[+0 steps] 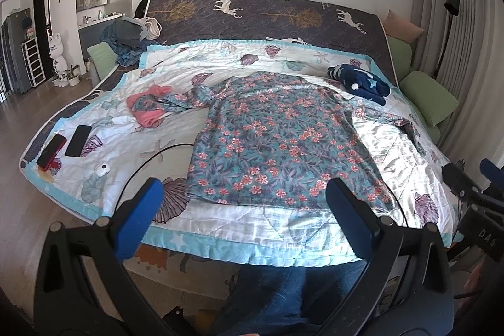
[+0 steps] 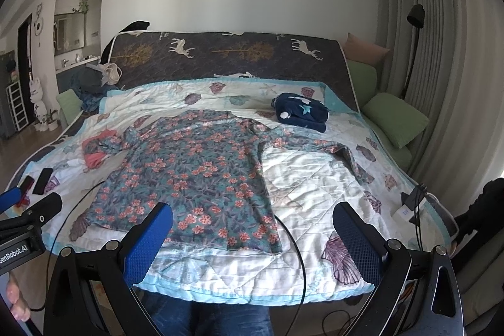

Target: Fold small clothes

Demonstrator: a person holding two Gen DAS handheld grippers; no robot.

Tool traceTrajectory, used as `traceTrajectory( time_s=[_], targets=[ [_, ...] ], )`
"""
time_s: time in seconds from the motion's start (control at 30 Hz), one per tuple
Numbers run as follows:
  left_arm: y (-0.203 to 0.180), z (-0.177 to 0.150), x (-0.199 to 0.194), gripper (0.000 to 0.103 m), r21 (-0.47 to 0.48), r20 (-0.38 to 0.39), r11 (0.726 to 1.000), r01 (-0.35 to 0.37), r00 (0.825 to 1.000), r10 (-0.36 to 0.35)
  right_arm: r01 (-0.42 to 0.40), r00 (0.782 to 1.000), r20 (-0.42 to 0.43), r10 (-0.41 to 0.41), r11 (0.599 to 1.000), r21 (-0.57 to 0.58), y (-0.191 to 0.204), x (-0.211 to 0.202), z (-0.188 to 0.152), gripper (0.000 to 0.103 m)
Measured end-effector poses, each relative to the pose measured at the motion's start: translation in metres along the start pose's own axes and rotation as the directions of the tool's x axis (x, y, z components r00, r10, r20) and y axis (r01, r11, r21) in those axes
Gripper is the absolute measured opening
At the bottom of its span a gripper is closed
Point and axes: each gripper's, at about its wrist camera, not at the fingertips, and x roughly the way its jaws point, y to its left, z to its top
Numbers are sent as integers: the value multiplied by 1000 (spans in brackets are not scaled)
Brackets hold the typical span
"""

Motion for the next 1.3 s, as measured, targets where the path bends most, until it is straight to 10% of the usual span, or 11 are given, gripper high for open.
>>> traceTrajectory(
  time_s=[0.6,0.83,1.0,1.13,1.3],
  targets=[
    [-45,33,22,102,87,5,995,39,999,-40,36,998,-55,-33,998,43,-28,29,10,103],
    [-113,84,97,102,222,-52,969,113,993,-104,159,982,-121,-144,980,120,-92,73,31,103],
    [-179,114,187,102,332,-115,928,167,984,-136,65,979,-202,-3,950,305,-176,148,51,103],
    [-232,123,242,102,419,-173,870,259,964,-203,-72,940,-223,258,789,610,-259,227,39,103],
    [-296,128,310,102,496,-252,798,342,936,-245,-62,894,-152,422,451,890,-340,314,-13,103]
  ],
)
